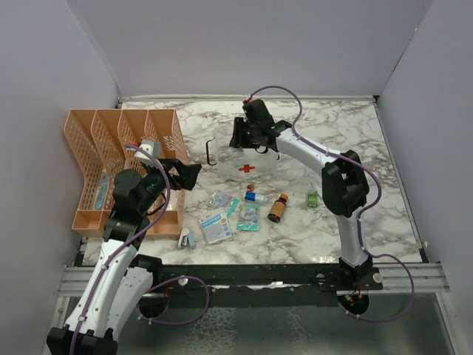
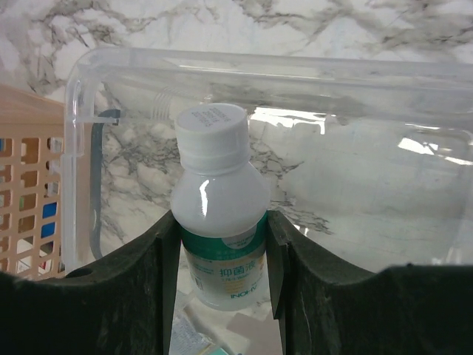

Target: Organize the medicine kit

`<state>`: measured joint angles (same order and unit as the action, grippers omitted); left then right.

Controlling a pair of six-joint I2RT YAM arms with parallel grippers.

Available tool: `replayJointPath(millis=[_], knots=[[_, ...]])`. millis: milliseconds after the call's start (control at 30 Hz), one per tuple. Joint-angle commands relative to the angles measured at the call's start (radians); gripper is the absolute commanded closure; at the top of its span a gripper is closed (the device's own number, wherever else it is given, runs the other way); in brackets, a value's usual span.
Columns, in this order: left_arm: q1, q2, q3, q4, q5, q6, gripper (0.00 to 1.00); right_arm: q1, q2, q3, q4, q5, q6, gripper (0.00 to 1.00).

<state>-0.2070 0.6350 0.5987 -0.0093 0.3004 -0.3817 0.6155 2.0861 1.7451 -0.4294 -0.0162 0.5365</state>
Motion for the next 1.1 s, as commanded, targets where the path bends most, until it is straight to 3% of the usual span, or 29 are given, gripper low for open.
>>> replayJointPath(millis=[0, 300, 500, 833, 1067], knots=[[-0.003, -0.004, 0.0, 0.023, 0.013, 0.018, 0.01, 0.036, 0.087, 0.104, -0.049, -0.08, 0.004, 0.77], [-0.002, -0.006, 0.0, 0.027, 0.009, 0.02, 0.01, 0.044, 0.214, 0.242, -0.19, -0.131, 0.003, 0.72], [-0.002, -0.011, -0.001, 0.022, 0.008, 0.027, 0.01, 0.055, 0.221, 0.244, -0.204, -0.156, 0.021, 0.66], [-0.003, -0.022, 0.001, 0.02, -0.001, 0.03, 0.01, 0.058, 0.223, 0.214, -0.2, -0.229, 0.04, 0.63], [-0.002, -0.027, 0.0, 0.017, -0.003, 0.031, 0.01, 0.071, 0.214, 0.197, -0.19, -0.265, 0.07, 0.45]])
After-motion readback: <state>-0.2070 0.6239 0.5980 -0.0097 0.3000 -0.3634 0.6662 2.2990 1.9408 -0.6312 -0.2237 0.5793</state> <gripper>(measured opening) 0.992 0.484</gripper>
